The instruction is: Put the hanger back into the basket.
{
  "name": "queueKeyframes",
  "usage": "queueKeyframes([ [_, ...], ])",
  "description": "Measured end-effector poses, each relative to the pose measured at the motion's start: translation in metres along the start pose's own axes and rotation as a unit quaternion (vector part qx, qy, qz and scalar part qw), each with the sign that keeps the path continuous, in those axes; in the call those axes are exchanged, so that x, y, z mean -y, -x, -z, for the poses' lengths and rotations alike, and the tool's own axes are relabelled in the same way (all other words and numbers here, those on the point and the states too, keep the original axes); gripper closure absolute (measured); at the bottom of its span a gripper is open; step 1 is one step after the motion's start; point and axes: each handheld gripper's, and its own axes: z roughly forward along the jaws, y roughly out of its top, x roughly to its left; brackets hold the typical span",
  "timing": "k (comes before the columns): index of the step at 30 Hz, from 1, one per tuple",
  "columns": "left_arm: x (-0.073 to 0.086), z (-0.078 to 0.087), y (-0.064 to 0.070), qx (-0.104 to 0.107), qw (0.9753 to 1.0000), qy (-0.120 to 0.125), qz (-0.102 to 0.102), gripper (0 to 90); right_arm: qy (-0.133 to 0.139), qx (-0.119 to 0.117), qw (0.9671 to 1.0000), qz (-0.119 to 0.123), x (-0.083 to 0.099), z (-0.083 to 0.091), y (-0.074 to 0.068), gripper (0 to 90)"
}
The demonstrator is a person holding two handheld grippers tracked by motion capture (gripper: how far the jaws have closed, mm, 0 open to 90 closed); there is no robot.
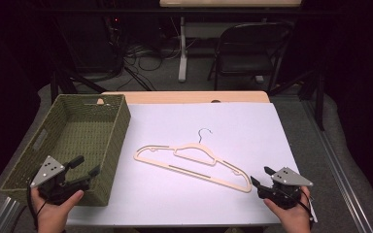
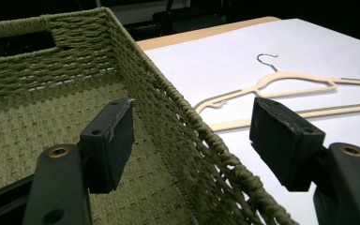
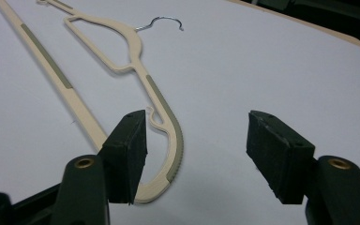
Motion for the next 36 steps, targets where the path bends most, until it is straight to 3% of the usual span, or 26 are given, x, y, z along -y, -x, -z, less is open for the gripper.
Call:
queueKeyframes([
  [2,0.000,-0.002,0.001,0.002,1.0000,-0.003,-0.004,31.0,-0.009,-0.011,0.9999,-0.008,0.001,-0.002,0.002,38.3],
  [3,0.000,-0.003,0.002,0.003,1.0000,-0.005,-0.005,31.0,-0.004,-0.013,0.9999,-0.010,0.002,-0.005,0.002,43.1],
  [5,0.002,-0.004,0.004,0.004,0.9999,-0.009,-0.006,31.0,-0.015,-0.026,0.9995,0.003,0.002,-0.005,0.001,46.7],
  [6,0.002,-0.004,0.005,0.003,0.9999,-0.012,-0.006,31.0,-0.007,-0.015,0.9998,0.009,0.003,-0.008,0.000,46.7],
  [8,0.003,-0.004,0.006,0.000,0.9998,-0.016,-0.011,30.9,-0.028,-0.022,0.9992,0.018,0.000,-0.005,-0.002,49.0],
  [13,0.001,-0.003,0.008,0.002,0.9997,-0.025,-0.006,25.4,-0.014,-0.007,0.9995,0.028,-0.001,-0.007,-0.003,46.3],
  [16,0.001,-0.004,0.009,0.005,0.9996,-0.027,-0.007,24.7,-0.024,-0.002,0.9997,0.001,-0.002,-0.007,0.001,42.2],
  [17,0.000,-0.004,0.009,0.006,0.9996,-0.027,-0.008,24.5,-0.026,-0.010,0.9996,-0.010,-0.003,-0.008,0.003,42.0],
  [19,0.000,-0.005,0.010,0.006,0.9996,-0.028,-0.006,23.6,-0.043,-0.014,0.9989,-0.013,-0.006,-0.005,0.006,37.3],
  [20,-0.001,-0.005,0.010,0.005,0.9996,-0.028,-0.007,23.7,-0.023,0.001,0.9997,-0.012,-0.006,-0.007,0.006,33.0],
  [21,-0.001,-0.006,0.010,0.006,0.9996,-0.028,-0.006,23.7,-0.023,0.002,0.9997,-0.011,-0.009,-0.007,0.007,30.0],
  [22,-0.002,-0.006,0.009,0.008,0.9995,-0.029,-0.007,23.7,-0.041,-0.007,0.9991,-0.010,-0.014,-0.004,0.008,28.6],
  [24,-0.004,-0.008,0.009,0.008,0.9994,-0.032,-0.005,23.6,-0.021,-0.012,0.9997,-0.009,-0.022,-0.005,0.008,28.6],
  [26,-0.006,-0.010,0.008,0.006,0.9993,-0.036,-0.004,23.7,-0.018,-0.013,0.9997,-0.001,-0.032,-0.005,0.009,28.6],
  [32,-0.018,-0.015,0.004,0.003,0.9992,-0.040,-0.002,23.8,-0.028,-0.032,0.9990,0.012,-0.063,-0.011,0.012,28.7],
  [36,-0.031,-0.021,-0.001,0.007,0.9992,-0.038,0.001,24.4,-0.026,-0.037,0.9983,0.037,-0.091,-0.018,0.008,29.5],
])
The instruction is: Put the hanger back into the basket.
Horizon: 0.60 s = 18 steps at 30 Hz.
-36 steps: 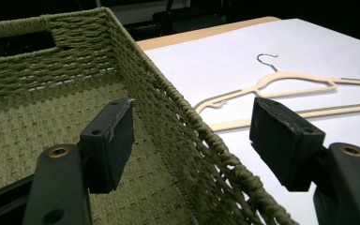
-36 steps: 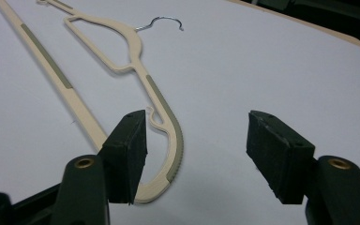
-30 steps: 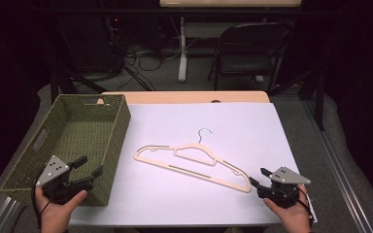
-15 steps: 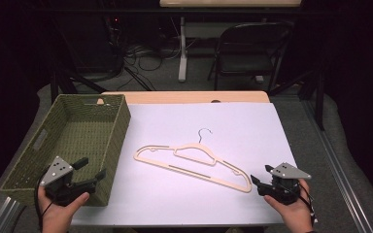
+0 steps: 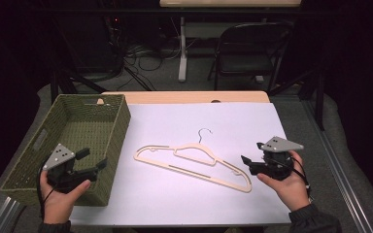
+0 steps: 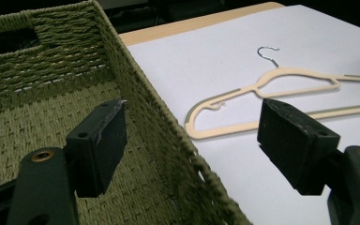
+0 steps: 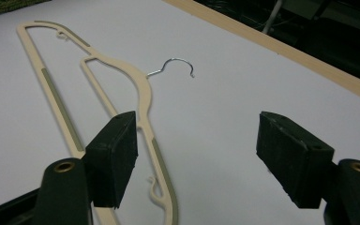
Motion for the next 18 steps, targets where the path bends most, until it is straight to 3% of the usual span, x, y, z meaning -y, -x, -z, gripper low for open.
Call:
queueKeyframes([
  [2,-0.003,0.000,0.000,-0.001,1.0000,0.002,-0.001,25.6,-0.002,-0.001,1.0000,0.004,-0.004,-0.002,-0.001,29.5],
  [6,-0.018,-0.003,0.004,-0.007,0.9996,0.000,-0.027,26.2,-0.023,-0.019,0.9993,0.023,-0.022,-0.013,-0.006,29.7],
  [12,-0.025,-0.005,0.001,-0.001,0.9998,0.003,-0.021,26.2,-0.062,-0.039,0.9963,0.045,-0.038,-0.026,-0.011,33.8],
  [13,-0.025,-0.006,0.001,0.000,0.9998,0.006,-0.017,26.2,-0.083,-0.046,0.9941,0.053,-0.045,-0.030,-0.012,35.6],
  [18,-0.022,-0.008,0.003,0.003,0.9998,0.000,-0.021,26.3,-0.131,-0.068,0.9870,0.063,-0.061,-0.042,-0.013,39.5],
])
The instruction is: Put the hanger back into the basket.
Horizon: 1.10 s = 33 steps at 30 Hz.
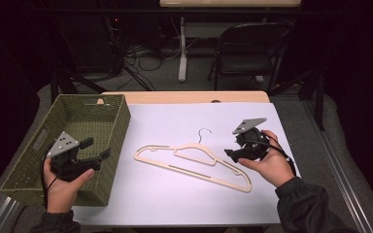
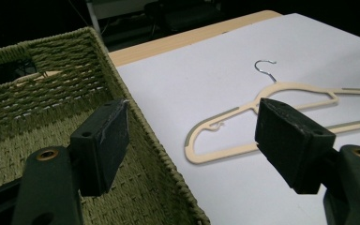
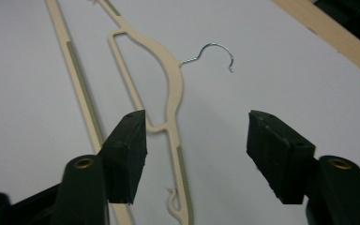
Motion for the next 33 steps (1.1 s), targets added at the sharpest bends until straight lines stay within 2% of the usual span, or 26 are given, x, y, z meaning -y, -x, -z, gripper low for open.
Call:
queueKeyframes([
  [1,0.001,0.000,0.000,0.000,1.0000,-0.001,0.001,26.4,-0.008,-0.008,0.9999,0.001,-0.003,-0.002,0.001,40.1],
  [3,0.002,0.001,0.000,0.000,1.0000,-0.002,0.001,26.4,-0.042,-0.015,0.9990,0.007,-0.008,-0.005,0.003,42.8],
  [4,0.002,0.002,-0.001,-0.001,1.0000,-0.002,0.001,26.4,-0.029,-0.022,0.9993,0.008,-0.008,-0.010,0.003,43.1],
  [5,0.003,0.003,-0.001,0.000,1.0000,-0.003,0.001,26.4,-0.071,-0.030,0.9969,0.018,-0.012,-0.010,0.004,43.1],
  [6,0.003,0.003,-0.002,-0.002,1.0000,-0.002,0.003,26.4,-0.082,-0.031,0.9959,0.021,-0.013,-0.013,0.003,43.2],
  [7,0.004,0.004,-0.002,-0.003,1.0000,-0.001,0.003,26.4,-0.080,-0.029,0.9961,0.024,-0.013,-0.017,0.002,43.9],
  [8,0.004,0.005,-0.003,-0.005,1.0000,-0.002,0.004,26.4,-0.114,-0.033,0.9925,0.031,-0.016,-0.016,0.003,44.0],
  [9,0.004,0.006,-0.003,-0.005,1.0000,-0.001,0.005,26.4,-0.128,-0.035,0.9905,0.035,-0.017,-0.018,0.003,44.0],
  [10,0.005,0.007,-0.004,-0.005,1.0000,-0.002,0.005,26.4,-0.134,-0.035,0.9898,0.034,-0.017,-0.020,0.003,44.0],
  [12,0.005,0.008,-0.005,-0.007,0.9999,-0.001,0.008,26.4,-0.161,-0.041,0.9853,0.040,-0.019,-0.025,0.004,44.0],
  [16,0.006,0.011,-0.007,-0.009,0.9999,0.000,0.010,26.4,-0.199,-0.040,0.9779,0.049,-0.019,-0.033,0.005,43.9],
  [17,0.006,0.011,-0.007,-0.010,0.9999,-0.001,0.010,26.4,-0.212,-0.035,0.9749,0.059,-0.019,-0.035,0.007,43.9],
  [18,0.006,0.012,-0.007,-0.010,0.9999,-0.001,0.011,26.4,-0.215,-0.038,0.9740,0.059,-0.019,-0.038,0.007,44.0],
  [19,0.006,0.012,-0.007,-0.010,0.9999,-0.001,0.012,26.4,-0.232,-0.037,0.9700,0.065,-0.019,-0.039,0.008,44.1],
  [20,0.006,0.012,-0.007,-0.009,0.9999,-0.001,0.012,26.4,-0.241,-0.042,0.9680,0.058,-0.019,-0.042,0.008,44.1],
  [21,0.006,0.012,-0.007,-0.008,0.9999,-0.002,0.013,26.4,-0.253,-0.039,0.9647,0.062,-0.020,-0.044,0.009,44.2],
  [22,0.006,0.012,-0.006,-0.007,0.9999,-0.002,0.013,26.4,-0.255,-0.039,0.9643,0.058,-0.019,-0.047,0.010,44.5],
  [23,0.006,0.012,-0.006,-0.007,0.9999,-0.002,0.012,26.4,-0.269,-0.038,0.9604,0.061,-0.020,-0.048,0.010,46.7],
  [24,0.006,0.012,-0.005,-0.007,0.9999,-0.001,0.011,26.4,-0.273,-0.044,0.9590,0.062,-0.020,-0.051,0.010,47.4],
  [25,0.006,0.012,-0.005,-0.007,0.9999,-0.001,0.011,26.4,-0.273,-0.044,0.9590,0.062,-0.020,-0.051,0.010,47.4],
  [26,0.005,0.012,-0.005,-0.006,0.9999,-0.002,0.010,26.4,-0.281,-0.055,0.9562,0.059,-0.020,-0.057,0.008,47.7],
  [28,0.005,0.011,-0.004,-0.005,0.9999,-0.002,0.010,26.4,-0.289,-0.051,0.9535,0.070,-0.022,-0.063,0.005,47.7],
  [29,0.005,0.011,-0.004,-0.005,0.9999,-0.003,0.009,26.4,-0.288,-0.052,0.9533,0.074,-0.024,-0.065,0.003,48.9],
  [30,0.005,0.011,-0.004,-0.005,0.9999,-0.003,0.009,26.4,-0.281,-0.059,0.9552,0.074,-0.024,-0.069,0.001,51.0],
  [31,0.005,0.011,-0.004,-0.005,0.9999,-0.004,0.010,26.4,-0.284,-0.059,0.9538,0.078,-0.027,-0.071,-0.001,52.2],
  [33,0.006,0.010,-0.004,-0.005,0.9999,-0.005,0.010,26.4,-0.276,-0.064,0.9558,0.079,-0.031,-0.076,-0.004,53.8],
])
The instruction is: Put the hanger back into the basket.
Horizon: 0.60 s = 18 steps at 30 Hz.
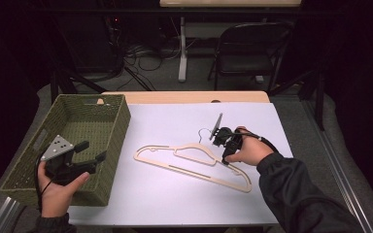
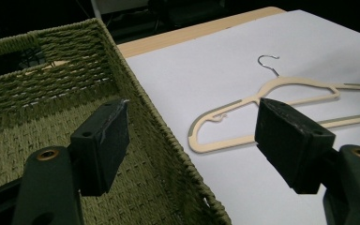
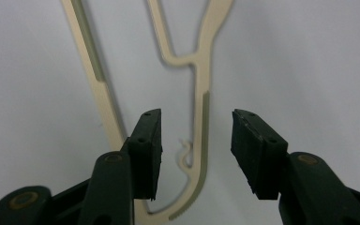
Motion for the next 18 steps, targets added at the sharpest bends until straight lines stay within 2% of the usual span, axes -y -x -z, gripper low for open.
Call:
queueKeyframes([
  [3,0.000,0.000,0.000,0.001,1.0000,-0.002,0.000,26.4,0.006,-0.005,1.0000,0.003,-0.007,-0.002,-0.002,55.0],
  [4,0.001,-0.001,0.000,0.001,1.0000,-0.002,0.000,26.4,-0.002,-0.002,0.9999,0.015,-0.015,-0.005,-0.005,55.0],
  [5,0.001,-0.001,0.000,0.000,1.0000,-0.002,0.000,26.4,-0.002,-0.002,0.9999,0.015,-0.015,-0.005,-0.005,55.0],
  [9,0.001,-0.001,0.000,0.001,1.0000,-0.002,0.001,26.7,0.011,-0.013,0.9996,0.022,-0.035,-0.007,-0.015,54.9],
  [10,0.001,-0.001,0.000,0.001,1.0000,-0.002,0.000,26.7,0.001,-0.008,0.9994,0.032,-0.039,-0.007,-0.016,54.9],
  [12,0.001,-0.001,0.000,0.001,1.0000,-0.002,0.000,26.7,0.001,-0.002,0.9993,0.037,-0.047,-0.008,-0.019,55.4],
  [14,0.001,-0.001,0.000,0.001,1.0000,-0.002,0.000,26.7,0.008,-0.008,0.9993,0.035,-0.053,-0.009,-0.021,56.8],
  [17,0.001,-0.001,0.000,0.001,1.0000,-0.002,0.000,26.7,0.008,-0.006,0.9991,0.041,-0.061,-0.010,-0.021,58.2],
  [18,0.002,-0.001,0.000,0.000,1.0000,-0.003,0.001,26.7,0.019,-0.006,0.9991,0.038,-0.062,-0.012,-0.022,58.3],
])
